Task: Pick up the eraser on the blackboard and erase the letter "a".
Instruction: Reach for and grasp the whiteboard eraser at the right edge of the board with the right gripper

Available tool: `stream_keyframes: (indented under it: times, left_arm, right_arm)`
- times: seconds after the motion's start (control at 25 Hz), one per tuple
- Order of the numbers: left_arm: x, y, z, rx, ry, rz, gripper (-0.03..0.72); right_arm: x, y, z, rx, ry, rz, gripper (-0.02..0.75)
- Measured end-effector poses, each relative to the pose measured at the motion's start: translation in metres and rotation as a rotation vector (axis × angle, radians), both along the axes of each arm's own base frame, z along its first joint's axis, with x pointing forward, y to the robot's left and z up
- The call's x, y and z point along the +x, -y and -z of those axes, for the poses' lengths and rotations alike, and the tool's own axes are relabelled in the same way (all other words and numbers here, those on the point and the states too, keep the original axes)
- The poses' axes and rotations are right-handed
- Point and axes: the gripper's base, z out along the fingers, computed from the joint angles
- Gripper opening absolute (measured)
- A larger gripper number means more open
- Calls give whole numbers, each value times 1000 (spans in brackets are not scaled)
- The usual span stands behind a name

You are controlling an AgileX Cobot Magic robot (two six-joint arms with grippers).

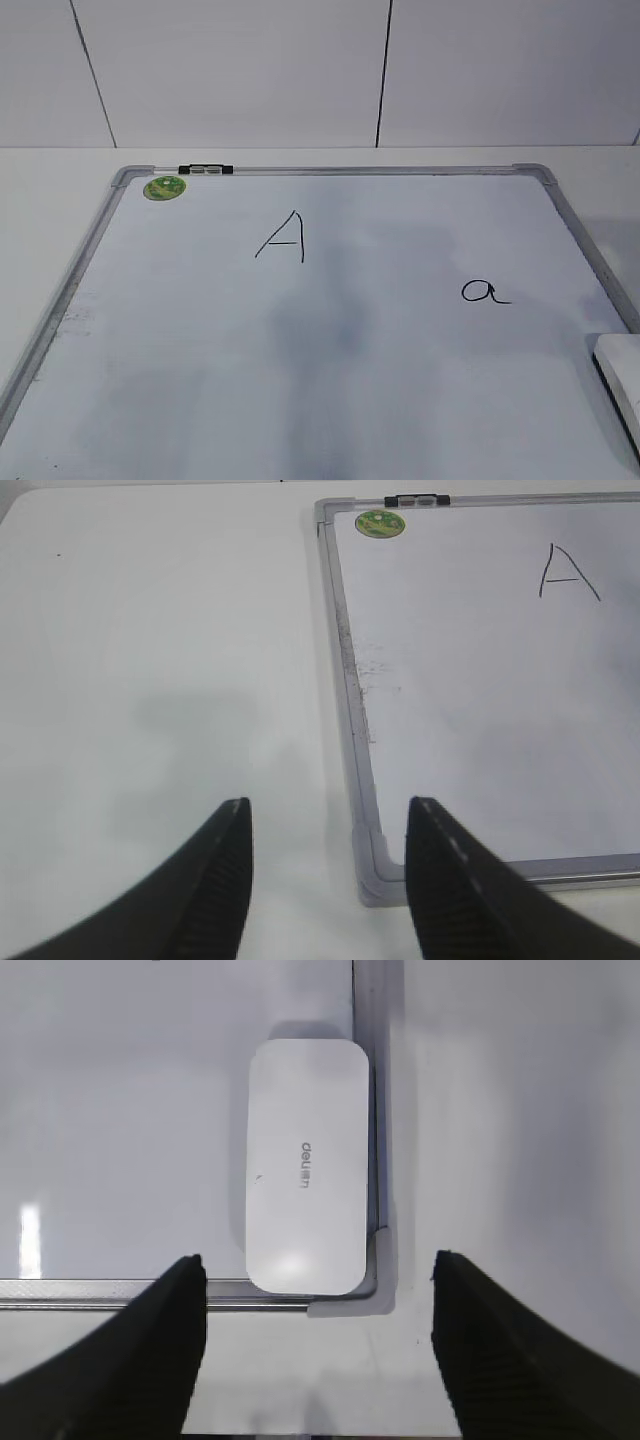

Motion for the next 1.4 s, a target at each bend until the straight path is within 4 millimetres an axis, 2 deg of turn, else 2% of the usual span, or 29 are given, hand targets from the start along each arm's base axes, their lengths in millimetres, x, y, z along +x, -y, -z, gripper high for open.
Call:
stream_keyframes:
  times: [0.2, 0.44, 0.88, 1.4]
  left_arm:
    - [0, 0, 0, 0, 0, 0, 371]
    - [0, 0, 0, 0, 0, 0, 371]
    - [0, 0, 0, -1, 0, 1, 371]
    - [0, 0, 0, -1, 0, 1, 371]
  right_arm:
    - [10, -2, 11, 29, -91, 0, 585]
    - [20, -2, 21, 35, -162, 0, 555]
    - [43, -3, 37, 53, -192, 9, 545]
    - [60, -2, 57, 39, -266, -34, 542]
